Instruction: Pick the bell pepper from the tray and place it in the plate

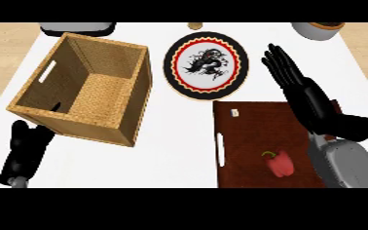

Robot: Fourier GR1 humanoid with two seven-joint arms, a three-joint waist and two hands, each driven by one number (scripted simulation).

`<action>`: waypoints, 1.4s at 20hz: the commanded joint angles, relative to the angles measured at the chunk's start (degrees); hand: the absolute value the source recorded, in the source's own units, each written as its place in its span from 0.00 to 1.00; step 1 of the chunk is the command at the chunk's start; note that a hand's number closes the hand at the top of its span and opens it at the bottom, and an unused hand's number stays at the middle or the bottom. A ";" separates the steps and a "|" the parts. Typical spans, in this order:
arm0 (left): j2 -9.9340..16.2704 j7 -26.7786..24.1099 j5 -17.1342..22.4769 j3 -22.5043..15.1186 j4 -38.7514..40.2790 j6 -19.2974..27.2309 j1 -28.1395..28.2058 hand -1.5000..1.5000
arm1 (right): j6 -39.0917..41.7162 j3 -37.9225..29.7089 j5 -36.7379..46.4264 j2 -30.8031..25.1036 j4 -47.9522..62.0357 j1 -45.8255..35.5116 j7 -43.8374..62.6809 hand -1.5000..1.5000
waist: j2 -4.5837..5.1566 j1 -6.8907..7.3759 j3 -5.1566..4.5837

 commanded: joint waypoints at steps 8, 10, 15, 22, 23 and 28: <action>1.27 -13.55 -7.59 1.79 -3.67 4.04 0.31 0.50 | -0.07 -14.82 -16.15 1.25 -3.76 13.63 -3.63 0.00 | 0.14 -2.64 0.27; 0.77 -16.34 -7.36 2.39 -3.78 4.06 3.26 0.50 | -2.67 -15.98 -17.90 5.25 -8.85 19.10 -6.48 0.00 | 0.03 -2.19 0.23; -0.24 -19.68 -8.89 1.91 -3.23 3.64 4.86 0.50 | 3.72 -19.73 -26.17 8.99 -15.99 33.21 -11.93 0.00 | 0.45 -1.53 0.24; -0.42 -19.39 -8.31 4.51 -1.75 1.51 2.85 0.50 | 18.31 -23.02 -23.89 -1.89 -19.42 43.07 -9.79 0.00 | 0.67 -0.90 0.20; -2.16 -20.26 -9.66 2.85 -1.45 2.48 2.83 0.50 | 18.93 -22.13 -18.54 -2.16 -17.45 42.25 -11.68 0.00 | 0.74 -0.72 0.21; -1.35 -16.65 -10.71 1.81 -5.77 2.68 3.95 0.50 | 21.23 -26.98 -10.02 -11.90 -15.98 42.24 -9.78 0.00 | 0.68 0.05 0.29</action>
